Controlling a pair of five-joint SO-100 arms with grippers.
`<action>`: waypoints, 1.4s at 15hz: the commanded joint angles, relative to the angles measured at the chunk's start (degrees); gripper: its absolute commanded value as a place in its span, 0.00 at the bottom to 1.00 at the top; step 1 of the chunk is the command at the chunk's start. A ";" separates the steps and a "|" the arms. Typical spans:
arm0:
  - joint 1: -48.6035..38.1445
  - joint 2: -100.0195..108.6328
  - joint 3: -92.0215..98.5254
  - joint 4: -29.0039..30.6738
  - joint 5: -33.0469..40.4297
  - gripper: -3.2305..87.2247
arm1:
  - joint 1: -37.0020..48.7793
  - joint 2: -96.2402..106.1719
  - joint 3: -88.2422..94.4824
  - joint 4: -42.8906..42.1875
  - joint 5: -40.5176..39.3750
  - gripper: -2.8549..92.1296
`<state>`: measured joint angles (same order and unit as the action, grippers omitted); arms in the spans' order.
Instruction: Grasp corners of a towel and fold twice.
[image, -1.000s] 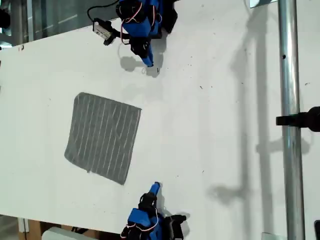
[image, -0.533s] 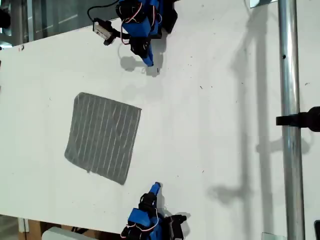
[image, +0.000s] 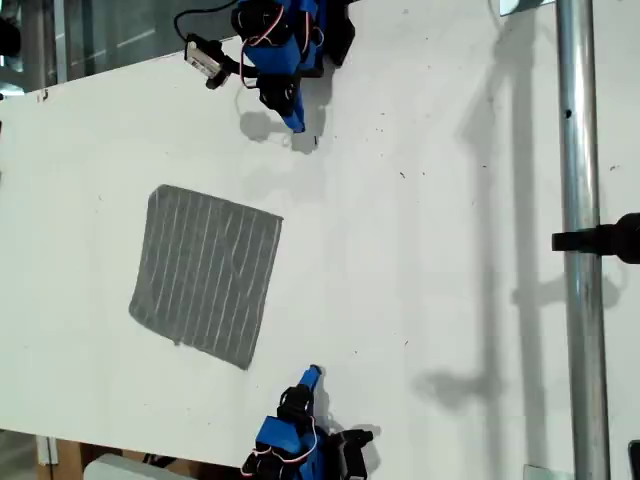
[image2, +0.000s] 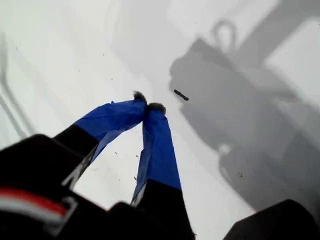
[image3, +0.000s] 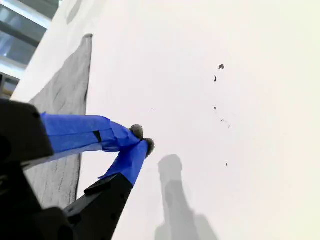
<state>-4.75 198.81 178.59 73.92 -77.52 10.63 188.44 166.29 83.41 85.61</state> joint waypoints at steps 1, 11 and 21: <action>0.44 0.09 0.09 0.00 -0.79 0.00 | 0.09 0.18 -0.79 0.53 -0.26 0.03; 0.35 0.09 0.09 0.00 -1.67 0.00 | 5.62 -54.58 -48.08 -10.28 -24.43 0.03; 0.44 0.09 -2.11 2.72 -7.21 0.08 | 11.43 -116.28 -107.67 -2.11 -57.66 0.44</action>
<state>-4.92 198.98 177.54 75.85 -84.02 20.65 71.54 62.58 82.27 30.76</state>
